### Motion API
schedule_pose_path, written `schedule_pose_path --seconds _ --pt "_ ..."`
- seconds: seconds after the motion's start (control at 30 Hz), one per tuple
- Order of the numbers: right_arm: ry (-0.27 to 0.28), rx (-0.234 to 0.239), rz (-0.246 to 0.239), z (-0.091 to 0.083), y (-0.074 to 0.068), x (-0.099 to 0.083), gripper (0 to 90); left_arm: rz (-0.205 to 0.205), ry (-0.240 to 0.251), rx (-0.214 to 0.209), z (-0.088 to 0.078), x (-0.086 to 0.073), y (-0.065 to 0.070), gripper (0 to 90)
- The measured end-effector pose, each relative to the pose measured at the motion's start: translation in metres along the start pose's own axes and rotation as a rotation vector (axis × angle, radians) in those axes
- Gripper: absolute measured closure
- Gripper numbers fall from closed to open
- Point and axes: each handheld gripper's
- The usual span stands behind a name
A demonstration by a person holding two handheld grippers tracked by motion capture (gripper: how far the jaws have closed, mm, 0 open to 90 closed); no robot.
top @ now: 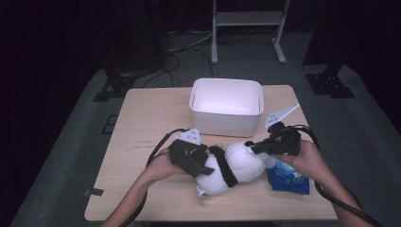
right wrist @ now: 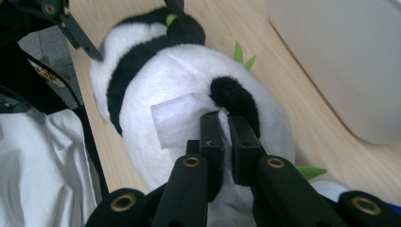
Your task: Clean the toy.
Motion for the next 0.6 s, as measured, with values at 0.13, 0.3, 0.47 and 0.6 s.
schedule_pose_path --seconds 0.13,0.3,0.47,0.6 --pt "-0.015 0.012 0.021 0.009 0.004 -0.01 85.1 -0.004 0.007 0.003 -0.004 0.001 0.0 10.1" --pt "-0.038 0.038 0.039 0.029 0.007 -0.019 85.1 -0.014 0.002 -0.006 -0.004 -0.002 -0.002 11.9" --pt "0.0 0.038 0.036 0.02 0.007 -0.013 85.2 -0.023 0.019 -0.016 -0.003 -0.005 -0.004 13.2" --pt "0.022 0.05 0.005 0.016 0.0 0.001 85.1 -0.006 0.01 -0.016 -0.001 -0.003 -0.002 13.4"
Point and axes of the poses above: each handheld gripper's, and its own axes: z roughly forward along the jaws, x roughly out of its top, y roughly to its right, and after that the axes turned 4 degrees about -x, right-handed
